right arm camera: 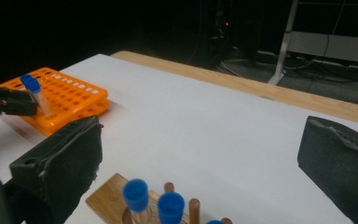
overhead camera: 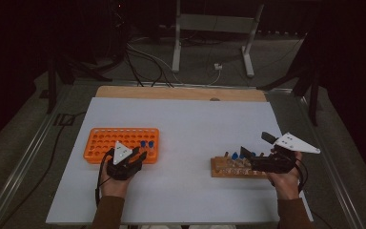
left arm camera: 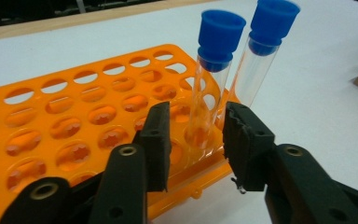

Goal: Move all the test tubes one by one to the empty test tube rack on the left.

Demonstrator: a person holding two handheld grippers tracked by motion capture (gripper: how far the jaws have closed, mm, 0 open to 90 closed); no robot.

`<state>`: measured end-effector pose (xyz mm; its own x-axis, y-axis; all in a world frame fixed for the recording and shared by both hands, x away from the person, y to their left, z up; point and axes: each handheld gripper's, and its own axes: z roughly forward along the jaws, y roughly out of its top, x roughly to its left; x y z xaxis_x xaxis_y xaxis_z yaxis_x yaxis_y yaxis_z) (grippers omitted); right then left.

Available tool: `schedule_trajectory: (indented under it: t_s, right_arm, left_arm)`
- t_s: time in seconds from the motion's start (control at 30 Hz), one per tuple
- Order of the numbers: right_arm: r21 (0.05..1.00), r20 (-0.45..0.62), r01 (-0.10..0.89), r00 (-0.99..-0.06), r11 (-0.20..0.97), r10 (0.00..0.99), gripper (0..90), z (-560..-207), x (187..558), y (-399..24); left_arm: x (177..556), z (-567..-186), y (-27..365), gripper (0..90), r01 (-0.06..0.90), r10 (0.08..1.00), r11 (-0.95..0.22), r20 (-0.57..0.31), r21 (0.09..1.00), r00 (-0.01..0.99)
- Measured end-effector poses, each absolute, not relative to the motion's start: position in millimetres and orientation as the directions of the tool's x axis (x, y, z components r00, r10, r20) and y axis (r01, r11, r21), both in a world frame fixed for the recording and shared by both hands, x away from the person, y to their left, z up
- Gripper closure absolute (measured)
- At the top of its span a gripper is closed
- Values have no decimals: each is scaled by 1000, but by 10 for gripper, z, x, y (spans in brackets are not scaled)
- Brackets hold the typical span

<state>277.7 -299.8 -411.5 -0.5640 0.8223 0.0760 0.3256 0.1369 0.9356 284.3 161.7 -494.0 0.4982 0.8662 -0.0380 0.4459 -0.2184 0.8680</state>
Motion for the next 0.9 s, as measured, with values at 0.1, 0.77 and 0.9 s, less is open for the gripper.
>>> schedule_trajectory:
  t_s: [0.1, 0.77, 0.9]
  right_arm:
    - [934, 81, 331, -560, 134, 824, 0, -4130, 2782, -3017]
    - [897, 96, 396, -608, 197, 788, 281, -4406, 2772, -3302]
    - [888, 87, 398, -637, 231, 766, 450, -4459, 2761, -3313]
  left_arm:
    - [2822, -4909, 1673, 551, 446, 857, -176, -86, 878, 508]
    - [2682, -4653, 1836, 13, 398, 876, -105, -105, 911, 472]
    - [2669, -4633, 1912, 13, 397, 880, -84, -119, 914, 459]
